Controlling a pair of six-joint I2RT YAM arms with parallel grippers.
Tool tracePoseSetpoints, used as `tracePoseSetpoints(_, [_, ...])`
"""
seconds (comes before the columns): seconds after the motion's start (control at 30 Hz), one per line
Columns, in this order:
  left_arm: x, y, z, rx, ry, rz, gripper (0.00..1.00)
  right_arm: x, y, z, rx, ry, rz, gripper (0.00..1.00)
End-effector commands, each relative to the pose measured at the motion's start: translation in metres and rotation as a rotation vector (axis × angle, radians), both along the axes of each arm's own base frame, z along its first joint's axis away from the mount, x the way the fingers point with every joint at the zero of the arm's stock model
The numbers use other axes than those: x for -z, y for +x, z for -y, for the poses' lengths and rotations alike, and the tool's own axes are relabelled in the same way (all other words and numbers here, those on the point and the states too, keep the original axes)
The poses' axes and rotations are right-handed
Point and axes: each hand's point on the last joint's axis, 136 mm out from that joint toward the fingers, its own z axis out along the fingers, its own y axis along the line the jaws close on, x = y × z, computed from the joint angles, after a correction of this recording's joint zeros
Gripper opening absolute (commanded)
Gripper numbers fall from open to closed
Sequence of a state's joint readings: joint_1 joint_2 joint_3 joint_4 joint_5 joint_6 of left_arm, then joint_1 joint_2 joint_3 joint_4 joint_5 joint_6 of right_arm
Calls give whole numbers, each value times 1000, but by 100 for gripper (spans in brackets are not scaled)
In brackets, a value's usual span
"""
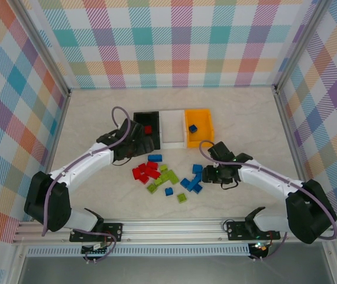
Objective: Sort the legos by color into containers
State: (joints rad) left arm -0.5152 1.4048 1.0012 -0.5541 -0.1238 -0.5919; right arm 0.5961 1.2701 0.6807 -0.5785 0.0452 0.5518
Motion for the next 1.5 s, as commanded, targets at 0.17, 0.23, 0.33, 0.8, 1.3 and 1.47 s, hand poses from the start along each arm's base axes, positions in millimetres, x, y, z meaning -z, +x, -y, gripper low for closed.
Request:
tracePoseSetpoints(0.17, [-8, 4, -1, -23, -2, 23, 100, 18, 0, -8, -14, -53, -46, 53])
tracePoseSetpoints(0.23, [-7, 5, -2, -22, 9, 23, 100, 22, 3, -9, -10, -64, -44, 53])
tracePoseSetpoints(0.33, [-7, 5, -1, -17, 14, 17, 100, 23, 13, -11, 0, -73, -23, 56])
tracePoseSetpoints(0.8, [-8, 4, -4, -11, 31, 16, 100, 28, 63, 9, 91, -154, 48, 59])
tracePoseSetpoints(1.3, [-1, 1, -6, -11, 35, 6, 100, 8, 96, 31, 189, -201, 138, 57])
tracePoseSetpoints(1.47, [1, 2, -5, -10, 33, 3, 100, 7, 97, 22, 161, -176, 109, 57])
